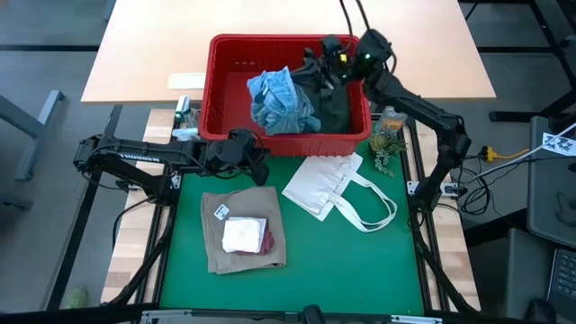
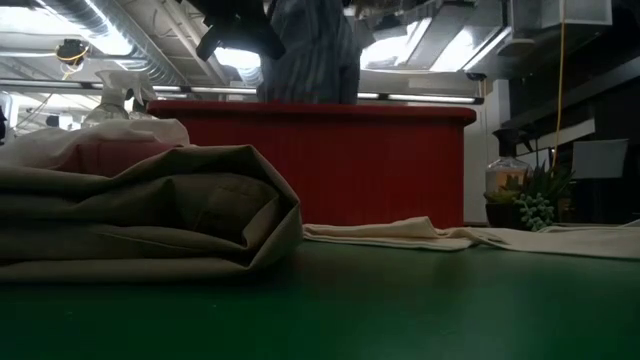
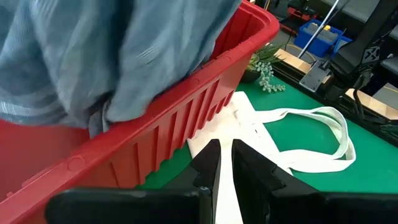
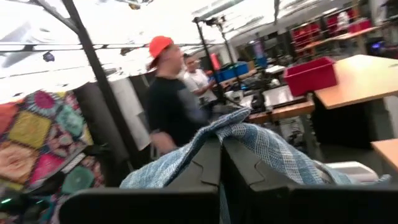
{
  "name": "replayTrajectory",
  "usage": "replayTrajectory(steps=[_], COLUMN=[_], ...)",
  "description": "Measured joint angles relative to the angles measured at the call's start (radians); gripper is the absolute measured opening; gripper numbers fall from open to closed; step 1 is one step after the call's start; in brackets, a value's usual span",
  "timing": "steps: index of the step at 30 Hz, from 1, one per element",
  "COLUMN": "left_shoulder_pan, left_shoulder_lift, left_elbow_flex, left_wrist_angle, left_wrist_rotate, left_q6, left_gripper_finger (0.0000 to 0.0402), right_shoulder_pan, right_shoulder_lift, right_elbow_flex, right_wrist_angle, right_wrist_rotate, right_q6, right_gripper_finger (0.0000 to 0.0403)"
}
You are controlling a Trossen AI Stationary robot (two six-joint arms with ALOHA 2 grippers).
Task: Fold Laundry from Bin
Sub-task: Remove the blue polo shirt from the red bin
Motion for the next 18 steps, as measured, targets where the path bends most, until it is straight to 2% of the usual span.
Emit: replayTrajectory(steps=[6, 12, 18], left_shoulder_pan=[0.0, 0.001, 0.013], left_shoulder_lift=[0.0, 0.0, 0.0], left_elbow_flex=[0.0, 0.0, 0.0], left_wrist_angle=[0.0, 0.002, 0.035], left_wrist_rotate=[0.0, 0.0, 0.003], left_q6=[0.003, 0.011, 0.158], left_gripper_finger=[0.0037, 0.0037, 0.0049], right_shoulder_pan=[0.0, 0.0, -0.001], right_shoulder_lift=[0.0, -0.001, -0.001], right_elbow_flex=[0.161, 0.305, 0.418], right_wrist_angle=[-0.119, -0.269, -0.393], right_wrist_rotate=[-0.089, -0.129, -0.139], right_q6=[0.002, 0.006, 0.006], right_gripper_finger=[0.0002, 0.0002, 0.0002])
